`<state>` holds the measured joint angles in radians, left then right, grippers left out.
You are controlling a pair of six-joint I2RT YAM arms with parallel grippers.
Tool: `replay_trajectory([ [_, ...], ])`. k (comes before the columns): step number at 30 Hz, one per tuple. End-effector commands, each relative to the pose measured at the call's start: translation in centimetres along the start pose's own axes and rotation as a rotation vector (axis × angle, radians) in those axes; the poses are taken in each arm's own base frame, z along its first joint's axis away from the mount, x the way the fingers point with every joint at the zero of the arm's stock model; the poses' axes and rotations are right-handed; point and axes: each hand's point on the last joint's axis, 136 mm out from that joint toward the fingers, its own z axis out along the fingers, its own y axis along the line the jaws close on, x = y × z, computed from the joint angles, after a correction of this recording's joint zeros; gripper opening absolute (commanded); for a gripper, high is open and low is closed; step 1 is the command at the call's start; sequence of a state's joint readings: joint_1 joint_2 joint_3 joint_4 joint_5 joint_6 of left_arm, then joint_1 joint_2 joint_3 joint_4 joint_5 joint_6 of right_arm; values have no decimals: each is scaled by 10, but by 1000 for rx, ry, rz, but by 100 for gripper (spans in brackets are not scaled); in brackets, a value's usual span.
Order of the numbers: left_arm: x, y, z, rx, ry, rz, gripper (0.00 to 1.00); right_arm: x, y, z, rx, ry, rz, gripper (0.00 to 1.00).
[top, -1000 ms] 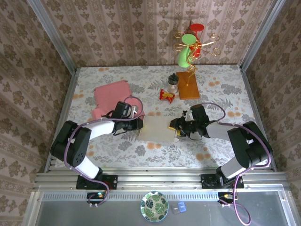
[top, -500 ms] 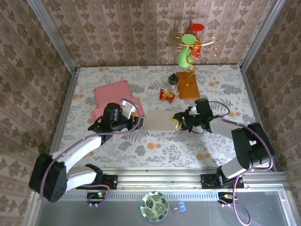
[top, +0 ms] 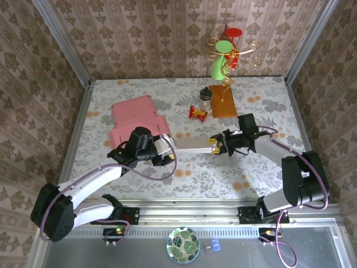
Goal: Fold the paper box
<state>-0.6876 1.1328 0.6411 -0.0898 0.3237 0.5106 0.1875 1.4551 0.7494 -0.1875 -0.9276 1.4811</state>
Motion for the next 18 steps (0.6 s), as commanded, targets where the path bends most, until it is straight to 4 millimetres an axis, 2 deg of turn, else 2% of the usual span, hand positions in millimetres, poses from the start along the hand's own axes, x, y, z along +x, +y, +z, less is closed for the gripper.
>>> replay_trajectory([
  [1, -8, 2, 3, 13, 17, 119, 68, 19, -9, -7, 28, 67, 115, 28],
  [11, -8, -14, 21, 113, 50, 199, 67, 29, -21, -8, 43, 123, 190, 27],
  [18, -15, -20, 32, 176, 61, 208, 56, 31, -29, -8, 48, 153, 233, 27],
])
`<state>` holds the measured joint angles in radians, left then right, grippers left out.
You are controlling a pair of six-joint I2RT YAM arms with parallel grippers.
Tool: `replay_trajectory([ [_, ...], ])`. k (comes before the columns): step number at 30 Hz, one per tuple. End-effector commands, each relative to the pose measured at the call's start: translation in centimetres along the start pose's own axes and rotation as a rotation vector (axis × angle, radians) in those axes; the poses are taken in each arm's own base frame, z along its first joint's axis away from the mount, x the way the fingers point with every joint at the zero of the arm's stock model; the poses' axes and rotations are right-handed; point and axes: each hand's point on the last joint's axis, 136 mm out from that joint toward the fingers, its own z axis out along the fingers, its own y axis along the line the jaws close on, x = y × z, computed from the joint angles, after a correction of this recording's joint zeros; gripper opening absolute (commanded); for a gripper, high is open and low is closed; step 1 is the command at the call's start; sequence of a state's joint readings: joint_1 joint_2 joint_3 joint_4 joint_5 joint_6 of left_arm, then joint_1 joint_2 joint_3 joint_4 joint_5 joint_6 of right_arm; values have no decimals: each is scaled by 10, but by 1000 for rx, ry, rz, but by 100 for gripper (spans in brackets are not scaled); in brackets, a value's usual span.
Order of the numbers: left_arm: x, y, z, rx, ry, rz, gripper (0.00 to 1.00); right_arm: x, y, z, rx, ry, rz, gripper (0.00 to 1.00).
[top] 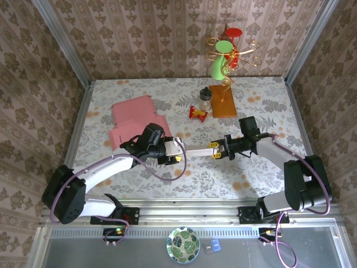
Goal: Fold the paper box
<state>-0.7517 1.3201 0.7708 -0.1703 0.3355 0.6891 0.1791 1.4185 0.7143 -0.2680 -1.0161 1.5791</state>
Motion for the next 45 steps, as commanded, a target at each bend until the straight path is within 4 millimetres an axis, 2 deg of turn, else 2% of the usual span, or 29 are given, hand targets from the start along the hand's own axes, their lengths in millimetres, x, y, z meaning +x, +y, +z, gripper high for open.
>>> replay_trajectory([
  [1, -13, -3, 1, 51, -19, 39, 55, 8, -14, 0, 15, 68, 74, 27],
  [10, -16, -9, 4, 112, -5, 28, 38, -6, -13, -1, -5, 64, 108, 30],
  [15, -17, -12, 3, 148, 11, -13, 29, -15, -7, -6, -32, 46, 107, 43],
  [19, -20, -15, 0, 178, 38, -39, 26, -19, 1, -13, -56, 18, 82, 50],
  [25, -18, -15, -7, 191, 122, -114, 24, -34, 15, -38, -90, -133, 11, 57],
  [26, -16, -14, -7, 189, 148, -132, 22, -33, 19, -48, -109, -186, -24, 57],
  [32, -12, -12, -15, 193, 251, -250, 21, -49, 7, -88, -112, -514, -117, 56],
  [35, -9, -13, -16, 214, 306, -305, 21, -47, 6, -110, -164, -678, -185, 55],
  [39, -4, -15, -15, 252, 387, -368, 21, -26, 9, -131, -222, -883, -350, 52],
  [41, -2, -13, -13, 254, 421, -391, 21, -16, 10, -128, -220, -913, -417, 52],
  [45, -2, -10, -7, 264, 443, -405, 22, -3, 17, -97, -176, -853, -511, 51],
])
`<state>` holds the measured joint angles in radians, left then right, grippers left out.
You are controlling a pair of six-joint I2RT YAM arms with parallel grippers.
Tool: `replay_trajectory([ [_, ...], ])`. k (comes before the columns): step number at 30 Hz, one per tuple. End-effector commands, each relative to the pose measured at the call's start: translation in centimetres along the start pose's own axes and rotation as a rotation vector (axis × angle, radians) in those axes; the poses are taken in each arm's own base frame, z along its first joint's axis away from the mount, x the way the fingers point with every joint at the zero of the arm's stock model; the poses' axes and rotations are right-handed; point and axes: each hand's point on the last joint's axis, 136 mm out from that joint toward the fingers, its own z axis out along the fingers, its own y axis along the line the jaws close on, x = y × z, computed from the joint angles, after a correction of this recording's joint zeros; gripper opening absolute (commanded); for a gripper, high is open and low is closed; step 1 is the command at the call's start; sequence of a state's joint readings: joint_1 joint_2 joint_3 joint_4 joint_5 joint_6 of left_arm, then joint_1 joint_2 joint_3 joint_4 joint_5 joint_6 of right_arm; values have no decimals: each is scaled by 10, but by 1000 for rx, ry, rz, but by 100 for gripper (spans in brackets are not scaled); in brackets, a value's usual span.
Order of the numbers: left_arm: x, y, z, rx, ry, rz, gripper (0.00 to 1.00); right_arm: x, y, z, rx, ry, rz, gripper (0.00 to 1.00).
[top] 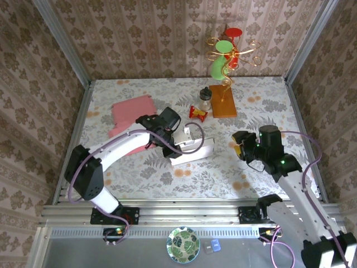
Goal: Fold the paper box
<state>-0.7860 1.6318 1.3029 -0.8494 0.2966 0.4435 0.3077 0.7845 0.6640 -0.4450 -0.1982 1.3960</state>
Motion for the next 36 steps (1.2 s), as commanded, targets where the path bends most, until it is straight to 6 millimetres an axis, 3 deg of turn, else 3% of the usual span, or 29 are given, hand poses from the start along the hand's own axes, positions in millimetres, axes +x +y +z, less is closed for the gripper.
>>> replay_trajectory([
  [1, 7, -4, 0, 21, 63, -52, 22, -2, -5, 17, 56, -74, -70, 51],
  [6, 4, 2, 1, 2, 61, -52, 22, 20, 12, 38, 58, -17, -128, 51],
  [16, 2, 3, 3, -19, 63, -38, 24, 36, 31, 66, 59, 29, -161, 48],
  [19, 2, 5, 3, -33, 61, -40, 24, 36, 24, 73, 77, 31, -153, 43],
  [29, -2, 4, 2, -49, 41, -27, 32, 38, -34, 83, 302, 63, -120, 26],
  [36, -5, 3, 2, -56, 29, -11, 34, 43, -42, 81, 391, 104, -131, 22],
])
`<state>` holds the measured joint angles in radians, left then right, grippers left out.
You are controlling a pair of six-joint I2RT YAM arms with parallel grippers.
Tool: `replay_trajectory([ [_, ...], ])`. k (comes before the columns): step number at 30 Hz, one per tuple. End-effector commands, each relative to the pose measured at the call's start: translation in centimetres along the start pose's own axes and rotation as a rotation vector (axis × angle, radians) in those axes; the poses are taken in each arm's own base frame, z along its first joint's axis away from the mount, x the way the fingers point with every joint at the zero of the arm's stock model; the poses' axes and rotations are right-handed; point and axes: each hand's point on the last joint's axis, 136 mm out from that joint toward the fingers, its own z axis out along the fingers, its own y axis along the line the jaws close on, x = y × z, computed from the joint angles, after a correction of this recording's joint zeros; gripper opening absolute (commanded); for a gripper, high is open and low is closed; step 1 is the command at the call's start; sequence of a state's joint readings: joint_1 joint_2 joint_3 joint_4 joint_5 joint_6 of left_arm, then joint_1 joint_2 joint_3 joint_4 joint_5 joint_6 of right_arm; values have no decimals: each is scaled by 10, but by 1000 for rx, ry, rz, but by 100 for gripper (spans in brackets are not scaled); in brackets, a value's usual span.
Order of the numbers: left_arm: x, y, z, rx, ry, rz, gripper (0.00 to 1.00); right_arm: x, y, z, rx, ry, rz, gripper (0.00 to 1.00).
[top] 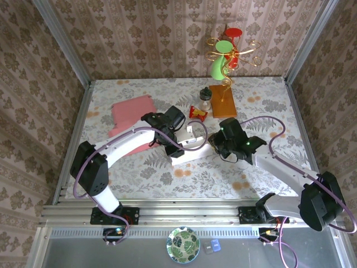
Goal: Fold the paper box
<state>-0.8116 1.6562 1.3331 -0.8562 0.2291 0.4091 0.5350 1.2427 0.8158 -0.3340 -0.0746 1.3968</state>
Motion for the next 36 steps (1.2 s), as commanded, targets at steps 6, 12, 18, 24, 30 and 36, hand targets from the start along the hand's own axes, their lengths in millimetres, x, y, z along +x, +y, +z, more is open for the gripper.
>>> replay_trajectory([
  [6, -3, -5, -1, -11, -15, 19, 36, 8, -37, -3, 206, 45, -45, 19],
  [12, -4, -4, -3, -22, -35, 44, 27, 6, -12, -13, 150, 80, -183, 28],
  [18, -5, -5, -6, -22, -40, 67, 23, -11, 39, -56, -30, 68, -647, 42],
  [24, -2, -7, -9, -15, -29, 87, 24, -32, 48, -84, -106, 112, -918, 43],
  [30, 1, -8, -10, -9, -17, 108, 24, -41, 35, -70, -13, 164, -1112, 43],
  [36, 2, -8, -10, 0, -14, 113, 24, -30, 33, -53, 22, 213, -1285, 50],
])
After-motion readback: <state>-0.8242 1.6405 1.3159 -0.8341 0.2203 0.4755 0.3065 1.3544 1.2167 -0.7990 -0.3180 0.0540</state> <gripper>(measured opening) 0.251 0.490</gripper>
